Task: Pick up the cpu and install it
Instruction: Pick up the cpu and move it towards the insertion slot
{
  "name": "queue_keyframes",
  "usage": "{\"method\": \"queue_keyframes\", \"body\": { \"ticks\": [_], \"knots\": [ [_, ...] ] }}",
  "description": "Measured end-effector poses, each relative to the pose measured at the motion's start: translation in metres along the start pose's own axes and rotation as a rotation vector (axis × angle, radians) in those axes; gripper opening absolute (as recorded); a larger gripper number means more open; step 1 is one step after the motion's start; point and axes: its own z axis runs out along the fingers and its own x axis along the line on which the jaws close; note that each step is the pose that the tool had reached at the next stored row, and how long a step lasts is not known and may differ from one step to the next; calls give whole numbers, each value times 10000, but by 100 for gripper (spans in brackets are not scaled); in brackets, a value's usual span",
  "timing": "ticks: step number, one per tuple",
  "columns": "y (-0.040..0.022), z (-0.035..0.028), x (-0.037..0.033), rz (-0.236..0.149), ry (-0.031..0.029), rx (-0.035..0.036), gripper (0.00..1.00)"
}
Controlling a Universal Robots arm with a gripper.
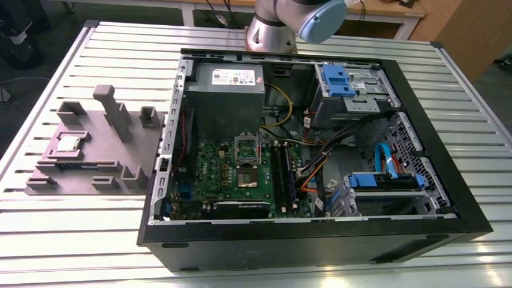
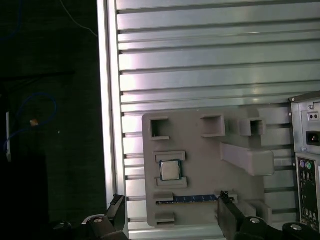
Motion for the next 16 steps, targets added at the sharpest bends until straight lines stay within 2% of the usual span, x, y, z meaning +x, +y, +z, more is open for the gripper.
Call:
{"method": "queue_keyframes", "body": {
  "ticks": [16],
  "knots": [
    [-1, 1, -1, -49, 6, 1, 82]
  ]
}}
